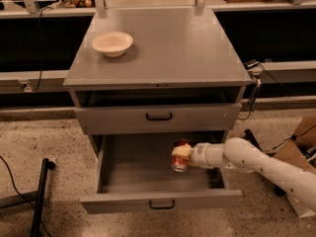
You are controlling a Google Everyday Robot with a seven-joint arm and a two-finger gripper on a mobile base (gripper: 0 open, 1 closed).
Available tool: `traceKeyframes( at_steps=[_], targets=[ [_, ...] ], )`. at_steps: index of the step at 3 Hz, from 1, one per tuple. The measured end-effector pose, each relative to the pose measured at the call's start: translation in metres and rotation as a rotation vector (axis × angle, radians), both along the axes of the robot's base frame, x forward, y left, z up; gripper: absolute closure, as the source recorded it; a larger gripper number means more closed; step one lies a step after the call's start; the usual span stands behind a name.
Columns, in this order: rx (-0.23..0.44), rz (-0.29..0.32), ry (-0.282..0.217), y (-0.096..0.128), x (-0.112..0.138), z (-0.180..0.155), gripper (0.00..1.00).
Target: Place coke can into middle drawer
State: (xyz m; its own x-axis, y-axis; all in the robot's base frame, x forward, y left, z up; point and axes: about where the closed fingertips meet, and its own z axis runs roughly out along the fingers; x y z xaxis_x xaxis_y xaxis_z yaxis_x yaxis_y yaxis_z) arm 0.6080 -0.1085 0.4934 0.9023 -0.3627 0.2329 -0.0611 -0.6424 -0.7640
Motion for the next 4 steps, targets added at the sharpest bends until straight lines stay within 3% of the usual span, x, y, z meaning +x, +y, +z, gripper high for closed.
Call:
traceKeyframes(
  at_steps=[1,2,3,4],
  targets=[
    [-0.049,0.006,0.019,-0.001,0.021,-0.008,1.00],
    [-0.020,0.081,0.080,-0.001,0.037,-0.022,1.00],
    [0.010,0.201,0.172,0.003,0.015,-0.038,1.00],
    [0.020,0.276,0.224,0.004,-0.023,-0.037,1.00]
  ],
)
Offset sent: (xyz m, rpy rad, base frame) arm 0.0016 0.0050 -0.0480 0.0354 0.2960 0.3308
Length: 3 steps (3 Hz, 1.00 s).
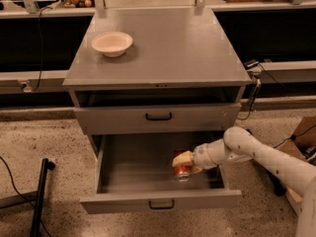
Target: Place coke can into middle drawer
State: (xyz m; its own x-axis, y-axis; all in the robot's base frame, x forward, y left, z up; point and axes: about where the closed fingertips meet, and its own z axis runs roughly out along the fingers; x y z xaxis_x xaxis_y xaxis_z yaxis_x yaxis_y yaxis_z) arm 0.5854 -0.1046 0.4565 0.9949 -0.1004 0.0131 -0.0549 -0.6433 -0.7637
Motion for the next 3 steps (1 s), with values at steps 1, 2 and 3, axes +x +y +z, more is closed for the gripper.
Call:
traceKeyframes(
  at_steps=[1,2,3],
  targets=[
    [0.001,0.008,0.010,0.003,-0.005,-0.004,1.00],
    [-0.042,0.032,0.010,0.012,-0.006,-0.011,0.81],
    [-0.169,0.063,-0.025,0.011,0.002,-0.042,0.58]
  ],
)
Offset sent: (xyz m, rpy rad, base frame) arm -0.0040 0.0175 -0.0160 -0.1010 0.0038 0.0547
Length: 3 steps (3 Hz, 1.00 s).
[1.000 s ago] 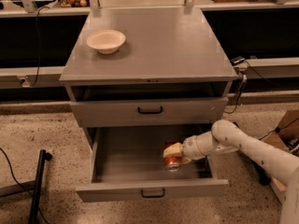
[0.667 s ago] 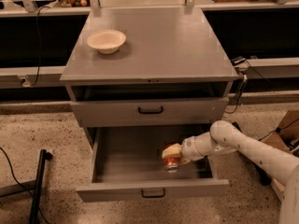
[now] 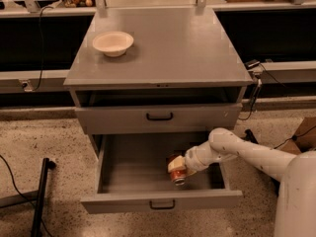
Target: Place coke can into middle drawer
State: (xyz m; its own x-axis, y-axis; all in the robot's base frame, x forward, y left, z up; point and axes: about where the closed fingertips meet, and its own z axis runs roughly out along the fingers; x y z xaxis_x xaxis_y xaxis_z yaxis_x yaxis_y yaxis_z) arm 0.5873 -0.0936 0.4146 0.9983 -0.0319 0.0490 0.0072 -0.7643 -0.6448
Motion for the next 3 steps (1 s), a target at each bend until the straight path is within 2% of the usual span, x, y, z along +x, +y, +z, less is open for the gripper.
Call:
traceKeyframes(
  at_steps=[2,3],
  targets=[
    [-0.004,0.007,-0.003,0.0023,0.0000,-0.0035,0.13],
    [-0.003,0.010,-0.001,0.0042,-0.0009,-0.0047,0.00]
  ],
)
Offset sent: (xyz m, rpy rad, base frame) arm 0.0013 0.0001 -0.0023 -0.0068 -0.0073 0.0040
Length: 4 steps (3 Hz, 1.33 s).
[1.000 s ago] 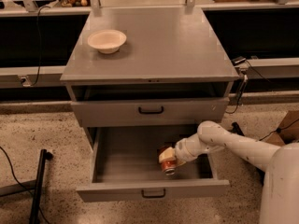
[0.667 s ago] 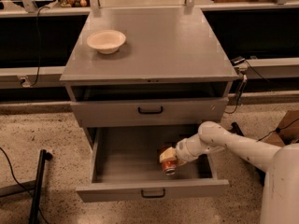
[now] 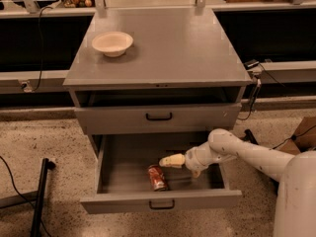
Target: Place coke can into middle drawer
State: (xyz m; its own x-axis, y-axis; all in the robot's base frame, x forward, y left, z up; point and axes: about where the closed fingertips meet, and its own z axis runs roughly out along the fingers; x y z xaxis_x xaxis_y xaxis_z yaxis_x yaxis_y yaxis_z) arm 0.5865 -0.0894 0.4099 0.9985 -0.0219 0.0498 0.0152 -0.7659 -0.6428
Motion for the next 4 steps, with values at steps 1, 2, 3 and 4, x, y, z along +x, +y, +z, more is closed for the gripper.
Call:
traceKeyframes(
  at_steps=[1,2,3,4],
  targets=[
    [0.000,0.000,0.000,0.000,0.000,0.000,0.00],
    [0.011,0.004,-0.012,0.006,-0.007,0.011,0.00],
    [0.023,0.009,-0.002,0.004,-0.016,0.027,0.00],
    [0.020,-0.028,0.002,0.001,-0.017,0.039,0.00]
  ],
)
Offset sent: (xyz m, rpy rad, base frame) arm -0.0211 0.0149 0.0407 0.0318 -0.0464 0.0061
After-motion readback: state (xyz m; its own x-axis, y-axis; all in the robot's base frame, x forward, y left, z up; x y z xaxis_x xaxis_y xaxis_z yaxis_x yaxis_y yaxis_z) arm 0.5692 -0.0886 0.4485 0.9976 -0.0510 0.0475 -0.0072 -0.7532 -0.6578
